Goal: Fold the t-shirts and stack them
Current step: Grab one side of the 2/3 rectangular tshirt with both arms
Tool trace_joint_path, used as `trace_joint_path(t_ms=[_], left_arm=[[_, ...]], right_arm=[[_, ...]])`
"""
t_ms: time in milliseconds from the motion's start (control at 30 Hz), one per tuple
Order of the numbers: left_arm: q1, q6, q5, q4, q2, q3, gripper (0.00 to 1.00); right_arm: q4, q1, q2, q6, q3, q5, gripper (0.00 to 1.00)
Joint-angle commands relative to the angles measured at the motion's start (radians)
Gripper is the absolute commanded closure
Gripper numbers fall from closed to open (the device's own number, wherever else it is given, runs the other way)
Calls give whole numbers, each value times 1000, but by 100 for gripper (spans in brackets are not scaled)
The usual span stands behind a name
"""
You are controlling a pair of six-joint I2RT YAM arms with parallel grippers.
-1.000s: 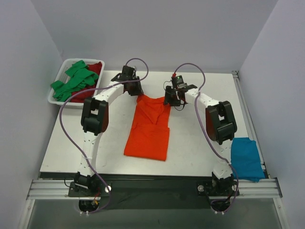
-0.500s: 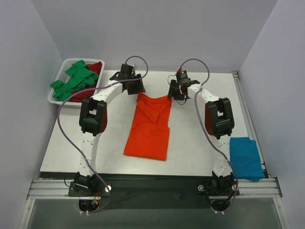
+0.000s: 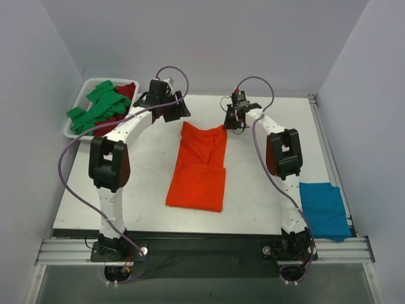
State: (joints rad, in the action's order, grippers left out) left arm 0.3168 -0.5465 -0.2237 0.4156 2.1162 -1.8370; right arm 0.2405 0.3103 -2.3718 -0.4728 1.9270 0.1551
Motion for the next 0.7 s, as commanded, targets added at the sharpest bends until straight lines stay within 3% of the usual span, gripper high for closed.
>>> trace_joint_path(t_ms=[0, 67, 167, 267, 333, 467, 600, 667], left_arm=[[7, -94, -35, -113, -169, 155, 34], [10, -128, -40, -162, -260, 319, 34], [16, -181, -34, -216, -369, 503, 34], [36, -217, 12, -219, -493, 678, 32], [51, -228, 70, -204, -591, 751, 31], [94, -239, 138, -147, -737, 960, 31], [113, -233, 124, -150, -873, 1120, 32], [122, -240, 115, -132, -892, 1157, 32]], right_arm=[[52, -33, -24, -4, 96, 4, 91], [84, -36, -52, 0, 169, 23, 91], [112, -36, -66, 16, 222, 49, 82], [121, -48, -23, 11, 207, 84, 47], [144, -48, 41, 13, 187, 90, 39], [169, -47, 276, -61, -78, 83, 39], [37, -27, 649, -202, -679, 161, 43], [-59, 19, 774, -284, -875, 159, 44]])
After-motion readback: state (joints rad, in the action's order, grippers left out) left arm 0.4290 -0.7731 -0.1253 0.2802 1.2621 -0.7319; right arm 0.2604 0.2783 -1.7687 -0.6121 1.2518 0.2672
